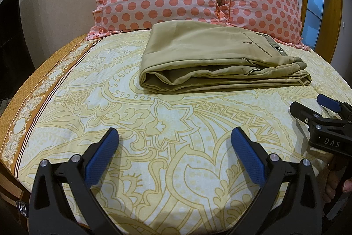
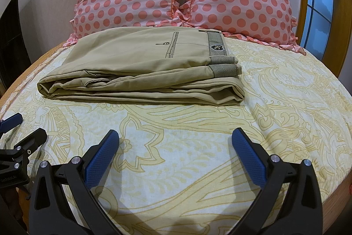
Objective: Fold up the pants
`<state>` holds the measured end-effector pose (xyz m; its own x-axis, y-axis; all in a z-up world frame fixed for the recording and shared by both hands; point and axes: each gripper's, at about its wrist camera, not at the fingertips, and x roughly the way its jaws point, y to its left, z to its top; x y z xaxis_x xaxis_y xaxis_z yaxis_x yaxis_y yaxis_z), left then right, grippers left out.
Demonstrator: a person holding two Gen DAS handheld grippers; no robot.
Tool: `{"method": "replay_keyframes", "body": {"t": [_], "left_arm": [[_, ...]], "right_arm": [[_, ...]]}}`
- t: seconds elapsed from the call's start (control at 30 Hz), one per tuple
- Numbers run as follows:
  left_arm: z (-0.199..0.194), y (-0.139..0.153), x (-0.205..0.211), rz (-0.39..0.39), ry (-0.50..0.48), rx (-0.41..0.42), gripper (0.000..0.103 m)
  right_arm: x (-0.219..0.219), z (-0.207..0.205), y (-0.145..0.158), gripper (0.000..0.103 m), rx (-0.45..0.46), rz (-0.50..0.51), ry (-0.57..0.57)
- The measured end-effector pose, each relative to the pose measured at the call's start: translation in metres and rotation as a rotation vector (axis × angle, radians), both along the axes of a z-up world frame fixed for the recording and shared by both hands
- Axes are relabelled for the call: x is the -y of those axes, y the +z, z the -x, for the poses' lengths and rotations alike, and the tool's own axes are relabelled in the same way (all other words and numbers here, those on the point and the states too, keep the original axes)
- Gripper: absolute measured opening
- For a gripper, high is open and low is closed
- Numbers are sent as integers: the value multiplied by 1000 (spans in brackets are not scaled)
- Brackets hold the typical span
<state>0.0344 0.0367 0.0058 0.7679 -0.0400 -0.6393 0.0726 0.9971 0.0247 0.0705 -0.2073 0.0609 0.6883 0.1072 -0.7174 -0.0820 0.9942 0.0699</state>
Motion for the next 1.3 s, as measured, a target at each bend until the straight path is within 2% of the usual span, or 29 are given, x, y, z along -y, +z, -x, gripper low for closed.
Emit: {"method": "replay_keyframes", "body": {"t": [1.3], "left_arm": [[-2, 3, 0, 0, 1, -2, 101]], "right_arm": [[0, 0, 0, 102, 4, 0, 0]]}}
